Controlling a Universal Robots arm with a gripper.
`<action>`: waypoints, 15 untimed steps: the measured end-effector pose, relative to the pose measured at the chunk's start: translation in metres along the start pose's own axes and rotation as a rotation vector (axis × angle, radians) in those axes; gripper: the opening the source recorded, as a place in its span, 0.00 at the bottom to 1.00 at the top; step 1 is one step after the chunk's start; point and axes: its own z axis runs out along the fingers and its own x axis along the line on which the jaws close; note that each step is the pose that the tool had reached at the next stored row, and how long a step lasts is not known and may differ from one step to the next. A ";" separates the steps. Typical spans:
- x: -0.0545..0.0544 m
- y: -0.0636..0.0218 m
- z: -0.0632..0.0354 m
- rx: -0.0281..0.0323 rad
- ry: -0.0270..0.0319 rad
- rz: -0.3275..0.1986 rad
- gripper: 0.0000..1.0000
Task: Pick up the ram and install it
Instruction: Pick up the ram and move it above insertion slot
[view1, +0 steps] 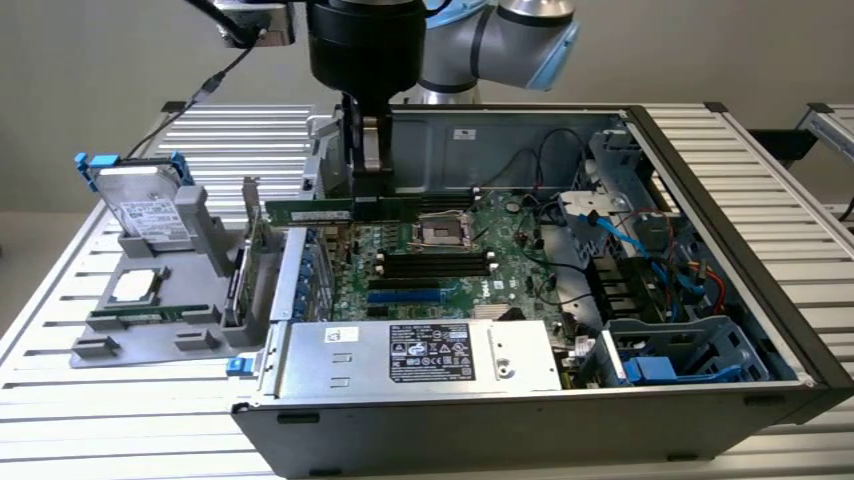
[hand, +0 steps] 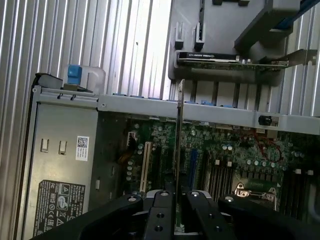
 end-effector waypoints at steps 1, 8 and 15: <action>0.000 -0.0039 -0.0004 -0.0004 -0.0003 0.000 0.14; -0.008 -0.0307 -0.0014 -0.0034 -0.0009 0.000 0.14; -0.027 -0.0588 0.0068 -0.0036 -0.0010 0.000 0.14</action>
